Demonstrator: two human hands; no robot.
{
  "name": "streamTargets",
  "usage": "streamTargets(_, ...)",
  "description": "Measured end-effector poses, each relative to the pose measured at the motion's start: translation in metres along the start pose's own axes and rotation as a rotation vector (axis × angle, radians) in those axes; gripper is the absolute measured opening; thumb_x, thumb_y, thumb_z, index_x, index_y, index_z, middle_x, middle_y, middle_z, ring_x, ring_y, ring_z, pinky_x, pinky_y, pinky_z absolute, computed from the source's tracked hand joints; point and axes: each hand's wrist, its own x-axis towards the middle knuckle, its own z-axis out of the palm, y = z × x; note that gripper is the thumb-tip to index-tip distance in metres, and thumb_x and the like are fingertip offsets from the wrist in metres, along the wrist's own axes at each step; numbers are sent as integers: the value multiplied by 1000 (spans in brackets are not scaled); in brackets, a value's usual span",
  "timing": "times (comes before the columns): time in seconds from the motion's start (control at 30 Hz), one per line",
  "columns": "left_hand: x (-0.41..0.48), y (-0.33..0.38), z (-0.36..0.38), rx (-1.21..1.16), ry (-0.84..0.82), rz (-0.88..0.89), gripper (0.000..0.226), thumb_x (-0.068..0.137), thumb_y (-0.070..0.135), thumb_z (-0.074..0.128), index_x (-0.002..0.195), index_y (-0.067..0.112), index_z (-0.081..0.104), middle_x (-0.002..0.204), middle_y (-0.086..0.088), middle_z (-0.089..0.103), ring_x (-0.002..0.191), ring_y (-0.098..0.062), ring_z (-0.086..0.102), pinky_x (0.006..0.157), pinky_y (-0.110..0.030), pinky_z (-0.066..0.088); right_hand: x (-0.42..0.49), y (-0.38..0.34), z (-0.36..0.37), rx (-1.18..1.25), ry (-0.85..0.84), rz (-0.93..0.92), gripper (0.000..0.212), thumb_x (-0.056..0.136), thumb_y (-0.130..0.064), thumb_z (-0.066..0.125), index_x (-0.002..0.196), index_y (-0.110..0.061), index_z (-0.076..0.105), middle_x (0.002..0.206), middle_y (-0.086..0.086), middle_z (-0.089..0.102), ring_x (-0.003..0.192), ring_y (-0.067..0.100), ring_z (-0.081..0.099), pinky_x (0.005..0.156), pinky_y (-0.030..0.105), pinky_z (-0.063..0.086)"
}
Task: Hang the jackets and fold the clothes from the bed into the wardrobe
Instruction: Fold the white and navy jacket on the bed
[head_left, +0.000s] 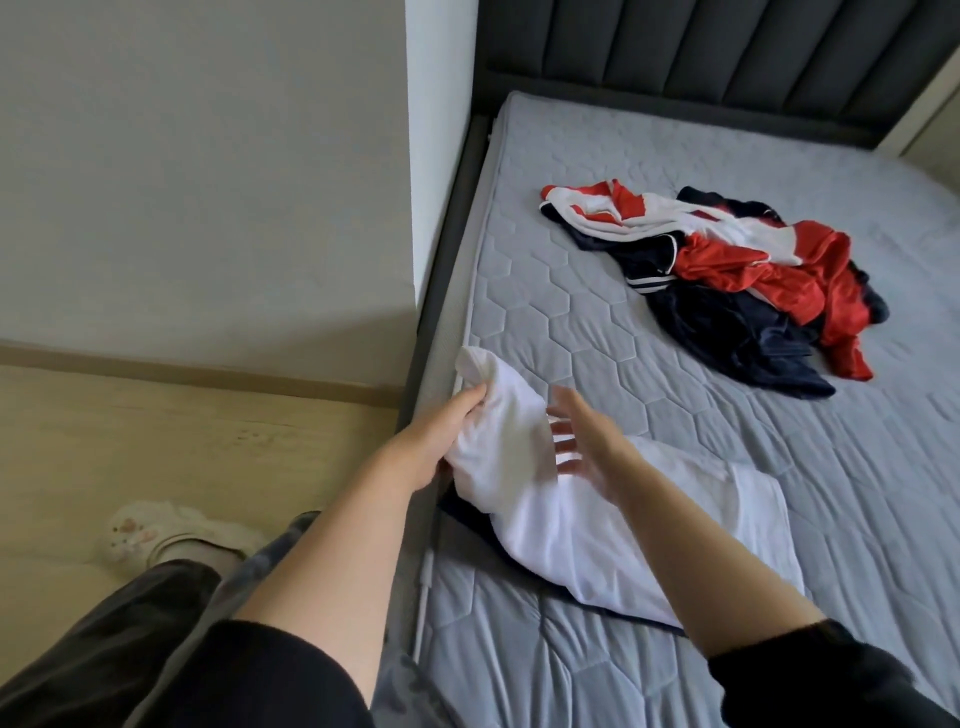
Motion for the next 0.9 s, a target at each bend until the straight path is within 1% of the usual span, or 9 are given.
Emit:
streamTargets(0.1, -6, -10, 12, -76, -182, -23, 35, 96, 32, 43, 102, 8, 68, 97, -10, 69, 100, -24, 61, 91, -35, 44, -2, -24, -9, -94, 12, 26, 52, 86, -66, 45, 111, -21, 53, 109, 5, 59, 96, 24, 60, 76, 39, 52)
streamTargets(0.2, -14, -19, 39, -53, -424, 7, 31, 93, 35, 44, 108, 18, 65, 97, 6, 70, 96, -9, 61, 89, -29, 43, -3, -39, -30, -119, -33, 71, 58, 84, -71, 42, 116, -24, 53, 116, 6, 59, 107, 27, 57, 87, 44, 49)
streamTargets(0.27, -18, -25, 61, 40, -516, 53, 41, 90, 37, 47, 124, 19, 61, 123, 4, 64, 115, -9, 56, 101, -26, 37, -6, -42, -48, -33, -98, 117, 64, 85, -69, 42, 117, -16, 60, 106, 11, 62, 96, 27, 60, 88, 43, 47)
streamTargets(0.33, -20, -32, 84, 323, -601, 174, 45, 96, 19, 42, 141, 11, 44, 145, -3, 43, 133, -10, 38, 109, -17, 26, -12, -39, -65, 10, -143, 144, 66, 86, -65, 46, 115, -8, 63, 101, 16, 66, 90, 28, 62, 87, 41, 49)
streamTargets(0.43, -14, -48, 106, 736, -567, 280, 61, 92, 12, 43, 151, 11, 24, 159, 0, 13, 146, -11, 10, 118, -27, 11, -14, -23, -82, -118, -76, 141, 61, 83, -45, 66, 120, 2, 57, 98, 23, 67, 87, 33, 67, 87, 45, 54)
streamTargets(0.57, -7, -60, 110, 836, -518, 330, 60, 88, 6, 45, 147, 12, 35, 158, 5, 18, 144, -9, 16, 111, -15, 11, -10, 6, -85, -296, 85, 169, 46, 81, -21, 75, 114, 4, 56, 101, 24, 67, 96, 37, 66, 93, 50, 51)
streamTargets(0.67, -4, -63, 101, 800, -325, 330, 52, 85, -2, 44, 134, 12, 54, 148, 4, 41, 135, -10, 38, 106, -12, 22, -4, 24, -86, -280, 194, 191, 42, 81, -25, 73, 111, 1, 59, 102, 19, 68, 94, 33, 67, 91, 47, 52)
streamTargets(0.8, 7, -68, 90, 857, -34, 448, 32, 89, 4, 49, 114, 12, 68, 124, -5, 59, 121, -19, 50, 102, -28, 39, 1, 36, -89, -200, 276, 172, 38, 81, -29, 73, 105, -1, 64, 94, 14, 69, 90, 30, 66, 91, 46, 52)
streamTargets(0.9, 8, -73, 93, 818, -175, 378, 42, 86, 3, 49, 123, 13, 63, 134, -2, 55, 126, -16, 48, 105, -20, 34, 0, 37, -91, -218, 301, 134, 37, 84, -46, 64, 93, -10, 65, 91, 10, 68, 87, 28, 65, 86, 42, 53)
